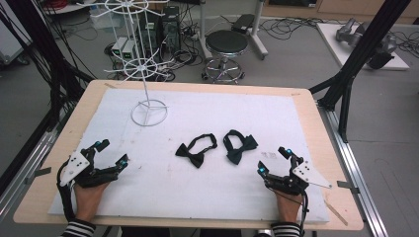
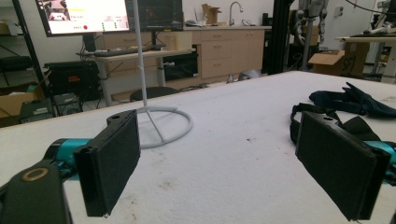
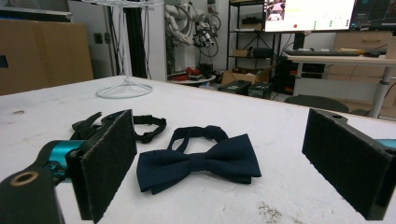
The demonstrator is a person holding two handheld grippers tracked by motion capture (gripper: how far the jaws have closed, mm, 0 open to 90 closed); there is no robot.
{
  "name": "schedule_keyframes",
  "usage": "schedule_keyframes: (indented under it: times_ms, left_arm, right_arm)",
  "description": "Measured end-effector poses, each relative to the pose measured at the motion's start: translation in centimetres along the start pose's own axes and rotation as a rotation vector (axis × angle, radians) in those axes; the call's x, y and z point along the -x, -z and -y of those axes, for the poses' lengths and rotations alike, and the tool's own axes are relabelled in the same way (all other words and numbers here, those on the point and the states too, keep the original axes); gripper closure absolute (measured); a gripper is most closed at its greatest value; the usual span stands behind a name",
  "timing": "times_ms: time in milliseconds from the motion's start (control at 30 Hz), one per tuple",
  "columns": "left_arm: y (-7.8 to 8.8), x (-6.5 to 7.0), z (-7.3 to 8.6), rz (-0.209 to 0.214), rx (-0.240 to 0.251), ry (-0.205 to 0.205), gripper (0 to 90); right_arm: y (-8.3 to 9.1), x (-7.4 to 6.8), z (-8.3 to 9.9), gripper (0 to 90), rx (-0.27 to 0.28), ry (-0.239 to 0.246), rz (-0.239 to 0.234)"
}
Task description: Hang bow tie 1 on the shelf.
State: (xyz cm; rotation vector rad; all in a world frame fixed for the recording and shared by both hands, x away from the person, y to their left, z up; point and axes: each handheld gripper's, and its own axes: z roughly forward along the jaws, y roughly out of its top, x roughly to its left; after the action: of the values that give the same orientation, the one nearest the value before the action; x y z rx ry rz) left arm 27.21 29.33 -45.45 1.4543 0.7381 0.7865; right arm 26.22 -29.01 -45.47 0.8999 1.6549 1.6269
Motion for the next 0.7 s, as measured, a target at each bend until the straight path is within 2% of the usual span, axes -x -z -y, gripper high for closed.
schedule_keyframes:
  times_ms: [567,700]
  left_arm:
    - [0.00,0.07,0.01,-0.016,0.005,-0.003,14.4]
    - [0.06,0.14,0.02,-0.016,0.009,-0.007,14.4]
  right_arm:
    - [0.01,0.07,-0.02,9.3,0.000,-0.003,0.006]
    - [0.01,0.06,-0.02,9.3,-0.001,-0.025,0.018]
